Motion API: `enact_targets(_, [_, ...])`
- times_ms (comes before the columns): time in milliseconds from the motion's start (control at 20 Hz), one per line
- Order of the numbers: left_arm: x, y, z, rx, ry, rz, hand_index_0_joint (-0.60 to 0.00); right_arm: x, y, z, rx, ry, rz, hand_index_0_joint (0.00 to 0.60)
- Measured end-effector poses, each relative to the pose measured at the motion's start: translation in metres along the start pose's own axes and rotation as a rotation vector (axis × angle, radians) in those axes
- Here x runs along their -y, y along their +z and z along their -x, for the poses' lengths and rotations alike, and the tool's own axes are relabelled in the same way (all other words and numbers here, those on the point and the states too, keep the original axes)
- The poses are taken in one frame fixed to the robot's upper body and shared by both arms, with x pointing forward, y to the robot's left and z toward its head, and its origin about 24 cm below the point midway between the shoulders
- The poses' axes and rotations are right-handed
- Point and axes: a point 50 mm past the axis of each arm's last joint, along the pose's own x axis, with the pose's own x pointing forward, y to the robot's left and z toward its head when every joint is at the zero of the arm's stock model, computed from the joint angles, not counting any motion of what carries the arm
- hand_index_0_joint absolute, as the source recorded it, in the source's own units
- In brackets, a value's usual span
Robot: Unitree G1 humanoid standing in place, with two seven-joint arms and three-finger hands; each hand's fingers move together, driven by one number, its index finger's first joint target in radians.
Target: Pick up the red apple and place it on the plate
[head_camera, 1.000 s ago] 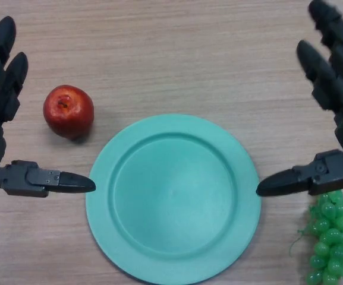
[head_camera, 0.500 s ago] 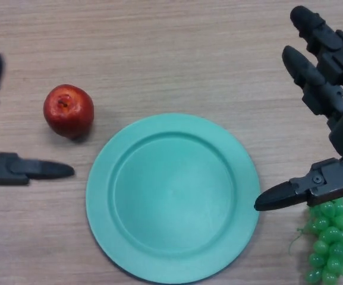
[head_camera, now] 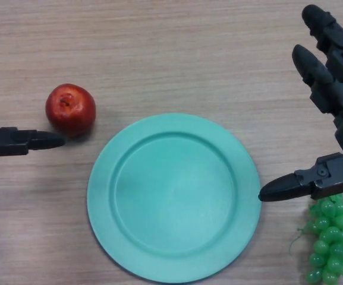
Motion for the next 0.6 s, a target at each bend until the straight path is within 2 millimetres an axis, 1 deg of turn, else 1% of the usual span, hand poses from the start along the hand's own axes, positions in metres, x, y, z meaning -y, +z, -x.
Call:
enact_targets(100, [0.009,-0.007,-0.002,-0.012,-0.023,-0.034,0.000,0.000,-0.003,0.002,-0.014,-0.002,-0.004,0.000])
enact_targets(150, [0.017,-0.011,-0.004,-0.026,-0.043,-0.056,0.000,0.000,-0.002,0.003,-0.010,-0.007,-0.003,0.000])
enact_targets(250, [0.034,-0.013,-0.007,-0.037,-0.097,-0.080,0.000,-0.001,0.002,0.003,0.005,-0.011,0.000,0.000])
enact_targets(300, [0.040,-0.014,-0.010,-0.037,-0.116,-0.125,0.000,-0.002,0.004,0.004,0.015,-0.009,0.002,0.000])
enact_targets(350, [0.045,-0.016,-0.014,-0.041,-0.132,-0.171,0.000,-0.003,0.007,0.004,0.033,0.008,-0.027,0.000])
enact_targets(400, [0.049,-0.018,-0.016,-0.050,-0.133,-0.161,0.000,-0.003,0.007,0.004,0.035,0.016,-0.042,0.000])
enact_targets(500, [0.054,-0.024,-0.017,-0.059,-0.127,-0.211,0.000,-0.003,0.005,0.006,0.024,0.011,-0.045,0.000])
enact_targets(600, [0.053,-0.025,-0.017,-0.052,-0.100,-0.234,-0.200,-0.003,0.002,0.008,0.009,-0.001,-0.048,0.000])
